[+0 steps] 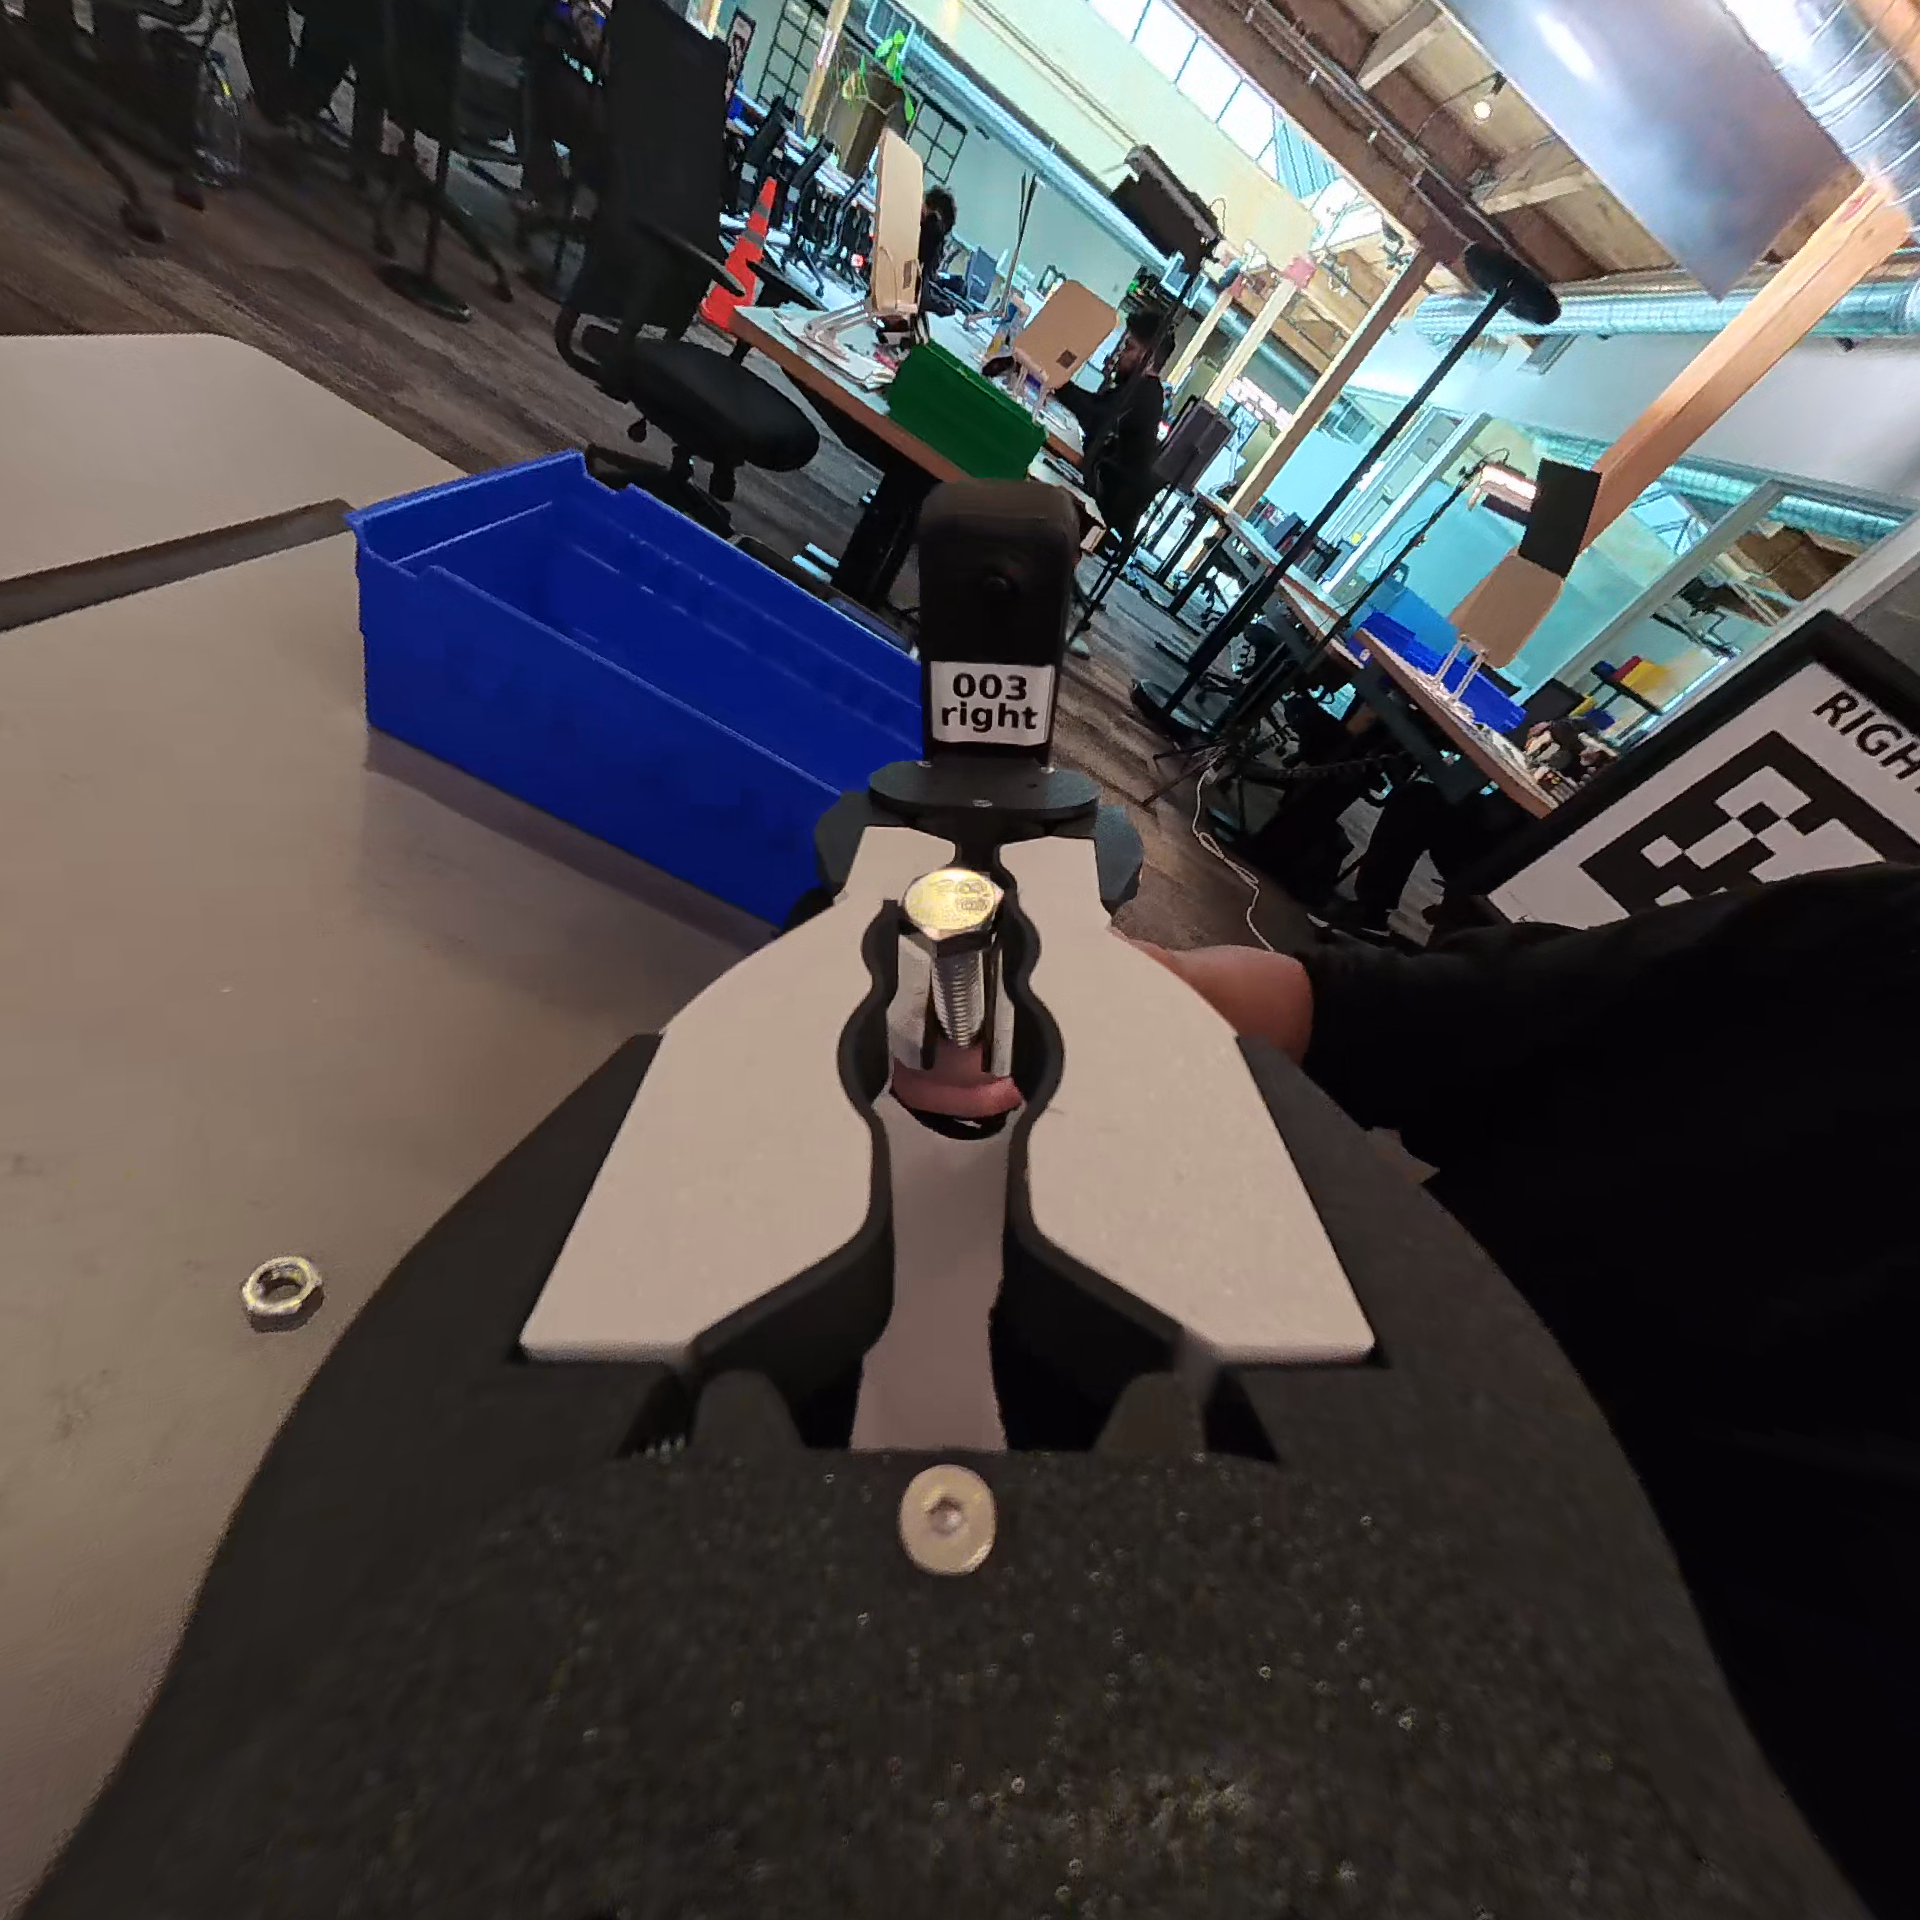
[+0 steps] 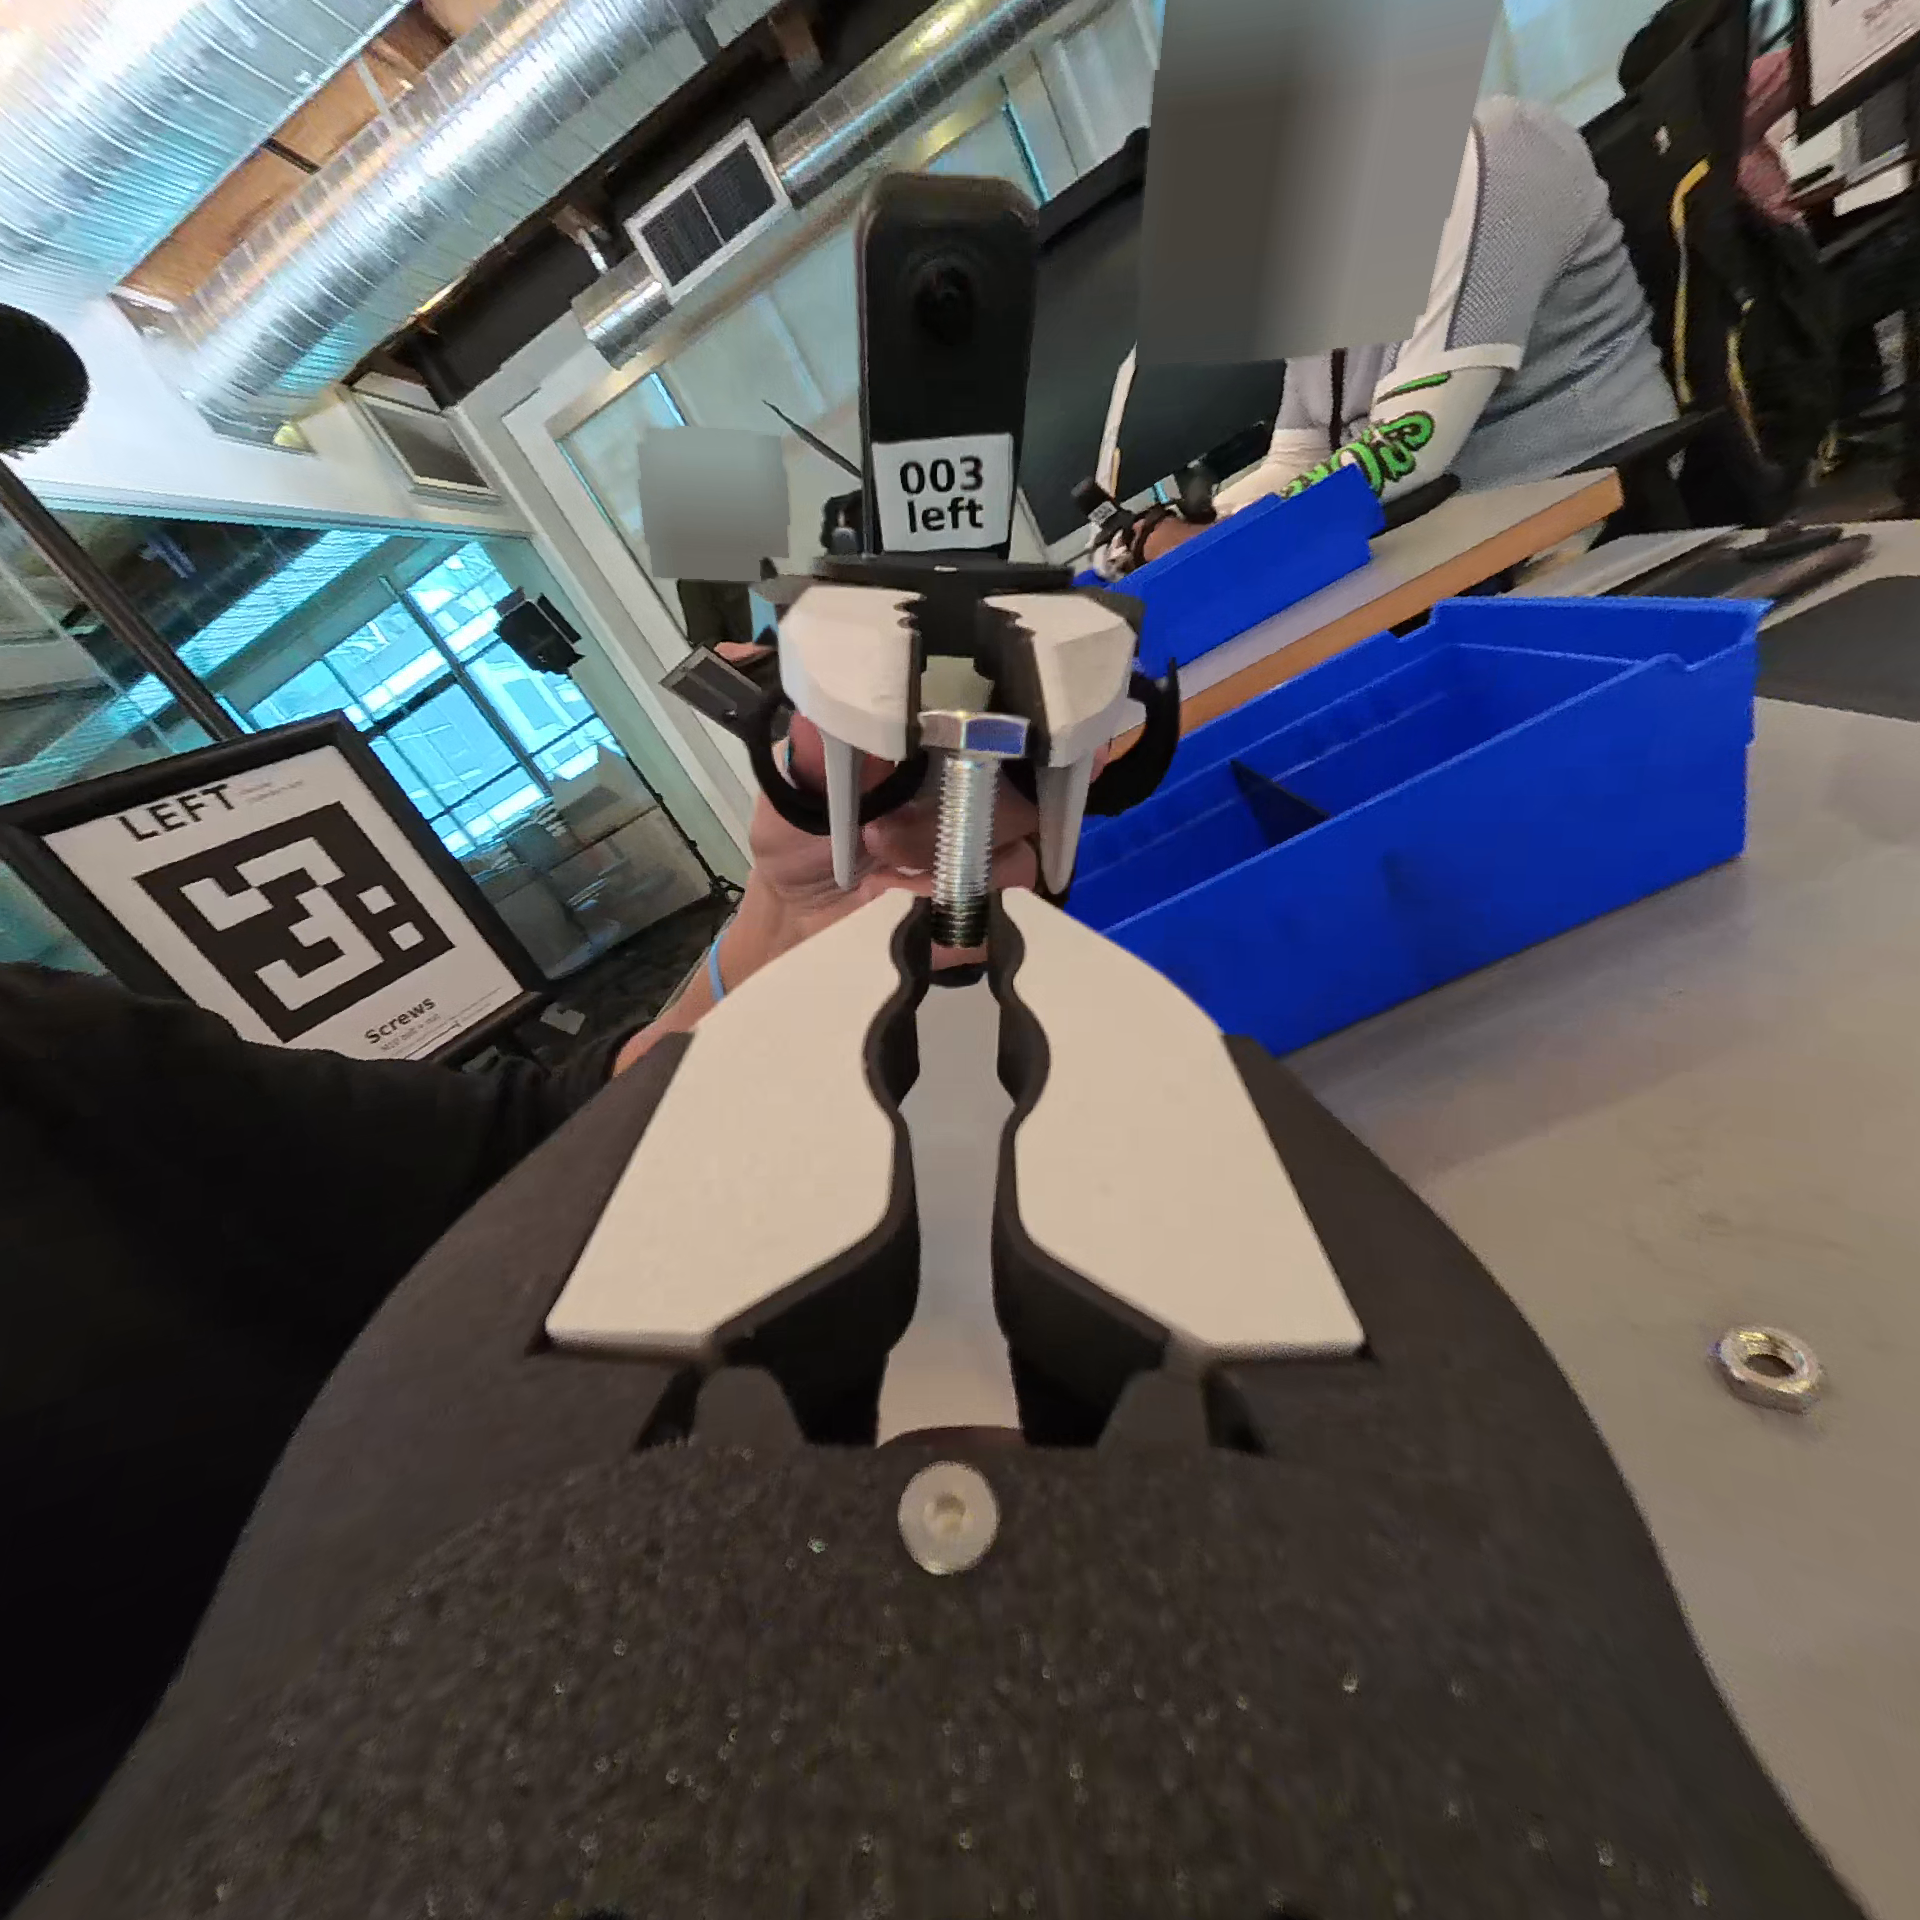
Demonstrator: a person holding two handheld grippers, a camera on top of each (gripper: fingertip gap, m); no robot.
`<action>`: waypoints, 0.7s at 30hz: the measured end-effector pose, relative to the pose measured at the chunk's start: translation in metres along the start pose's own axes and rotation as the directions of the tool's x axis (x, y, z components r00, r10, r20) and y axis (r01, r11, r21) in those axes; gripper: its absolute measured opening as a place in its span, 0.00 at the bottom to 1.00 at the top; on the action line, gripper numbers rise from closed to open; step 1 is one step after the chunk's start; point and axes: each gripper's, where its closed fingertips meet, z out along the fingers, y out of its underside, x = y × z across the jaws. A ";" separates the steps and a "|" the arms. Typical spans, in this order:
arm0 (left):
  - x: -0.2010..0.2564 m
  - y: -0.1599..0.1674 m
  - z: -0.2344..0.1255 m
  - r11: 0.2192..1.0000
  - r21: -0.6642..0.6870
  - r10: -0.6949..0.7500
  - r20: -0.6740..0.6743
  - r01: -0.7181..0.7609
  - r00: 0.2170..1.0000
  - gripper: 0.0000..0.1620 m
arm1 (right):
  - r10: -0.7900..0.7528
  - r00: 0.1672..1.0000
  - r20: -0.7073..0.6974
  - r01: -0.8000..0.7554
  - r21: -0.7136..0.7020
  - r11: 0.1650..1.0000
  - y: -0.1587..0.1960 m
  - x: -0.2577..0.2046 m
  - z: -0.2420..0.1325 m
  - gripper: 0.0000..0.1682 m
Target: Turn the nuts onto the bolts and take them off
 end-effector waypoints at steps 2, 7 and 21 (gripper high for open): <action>0.000 -0.002 0.001 0.999 0.027 -0.017 -0.014 0.017 1.000 0.11 | -0.015 1.000 -0.022 0.016 0.019 1.000 -0.002 0.001 -0.001 0.06; 0.005 -0.005 0.007 0.996 0.065 -0.056 -0.063 0.061 0.996 0.20 | -0.012 0.999 -0.045 0.013 0.035 0.999 -0.003 0.003 -0.001 0.06; -0.001 -0.003 0.012 0.997 0.071 -0.014 -0.011 0.015 1.000 0.12 | 0.005 1.000 -0.027 -0.003 0.084 0.996 -0.006 0.004 -0.002 0.06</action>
